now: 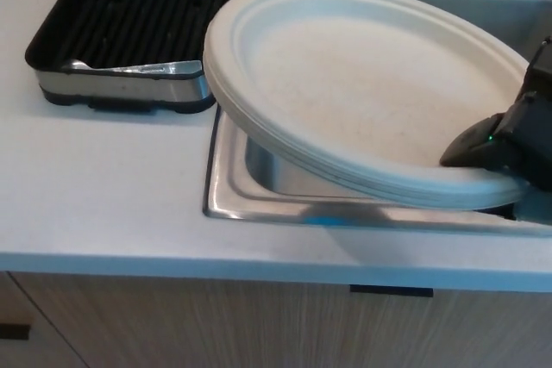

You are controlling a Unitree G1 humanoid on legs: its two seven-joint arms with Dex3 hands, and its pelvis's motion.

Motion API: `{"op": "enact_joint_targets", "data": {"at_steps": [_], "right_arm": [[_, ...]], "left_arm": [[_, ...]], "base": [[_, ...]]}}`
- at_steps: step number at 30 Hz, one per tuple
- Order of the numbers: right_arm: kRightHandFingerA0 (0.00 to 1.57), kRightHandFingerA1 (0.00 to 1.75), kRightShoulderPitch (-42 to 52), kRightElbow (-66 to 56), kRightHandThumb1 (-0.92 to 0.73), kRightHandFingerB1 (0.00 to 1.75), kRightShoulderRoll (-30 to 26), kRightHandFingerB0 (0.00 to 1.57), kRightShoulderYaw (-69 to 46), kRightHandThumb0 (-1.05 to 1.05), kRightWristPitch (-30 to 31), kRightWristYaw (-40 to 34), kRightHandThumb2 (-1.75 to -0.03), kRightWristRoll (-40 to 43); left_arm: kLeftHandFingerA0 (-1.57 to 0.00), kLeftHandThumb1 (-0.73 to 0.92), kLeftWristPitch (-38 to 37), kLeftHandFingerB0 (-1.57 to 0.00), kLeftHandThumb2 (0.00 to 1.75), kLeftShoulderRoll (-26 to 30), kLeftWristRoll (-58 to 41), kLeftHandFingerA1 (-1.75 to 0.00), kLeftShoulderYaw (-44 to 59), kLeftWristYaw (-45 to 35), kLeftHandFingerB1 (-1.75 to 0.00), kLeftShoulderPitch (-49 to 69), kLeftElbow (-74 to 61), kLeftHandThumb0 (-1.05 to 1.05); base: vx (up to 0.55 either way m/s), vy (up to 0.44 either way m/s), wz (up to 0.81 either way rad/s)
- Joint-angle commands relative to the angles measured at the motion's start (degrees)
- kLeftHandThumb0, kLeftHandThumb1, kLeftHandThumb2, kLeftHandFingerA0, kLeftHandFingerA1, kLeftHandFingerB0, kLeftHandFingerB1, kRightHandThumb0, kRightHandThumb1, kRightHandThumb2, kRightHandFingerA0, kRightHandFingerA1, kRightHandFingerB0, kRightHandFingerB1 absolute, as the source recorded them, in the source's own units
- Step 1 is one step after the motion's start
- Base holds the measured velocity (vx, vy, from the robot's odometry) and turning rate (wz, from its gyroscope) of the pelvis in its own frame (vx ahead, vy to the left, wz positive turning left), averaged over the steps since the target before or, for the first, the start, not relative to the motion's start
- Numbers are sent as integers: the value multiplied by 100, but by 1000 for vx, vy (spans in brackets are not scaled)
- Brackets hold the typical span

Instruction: Pick up a plate using the right hand and walk towards the sink and put it inside

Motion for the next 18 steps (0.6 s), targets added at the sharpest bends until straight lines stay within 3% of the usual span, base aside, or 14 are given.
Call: {"op": "enact_joint_targets", "data": {"at_steps": [1, 6, 7, 13, 14, 18], "right_arm": [[106, 175, -261, 260, -48, 175, -211, 70, -84, -45, 266, 57, -127, -210], [106, 175, -365, 406, -48, 175, -325, 70, -50, -45, 341, 23, -127, -309], [103, 175, -714, 848, -43, 173, -534, 69, 67, -39, 296, -24, -133, -484], [103, 175, -1230, 1627, -41, 169, -841, 73, 372, -38, 403, -2, -136, -613], [103, 175, -1386, 1881, -43, 167, -864, 79, 491, -33, 443, -112, -138, -726], [103, 175, -1669, 2332, -43, 167, -948, 79, 754, -33, 527, -370, -138, -895]], "left_arm": [[-129, 78, -250, -109, 165, 14, -15, -146, 15, 23, -127, 77, -84, 21], [-129, 78, -243, -109, 165, 15, -18, -146, 19, 20, -127, 78, -81, 21], [-112, 58, -208, -101, 175, 42, -24, -158, 33, 20, -138, 60, -11, 25], [-111, 58, -301, -103, 175, 74, -13, -158, 36, 11, -139, 65, 90, 26], [-119, 83, -267, -105, 169, 52, -14, -142, 31, 30, -125, 87, 35, 28], [-119, 83, -199, -105, 169, 17, -13, -142, 23, 59, -125, 133, -75, 28]], "base": [[0, 0, 0], [0, 0, 0], [0, 0, 0], [0, 0, 0], [0, 0, 0], [0, 0, 0]]}}
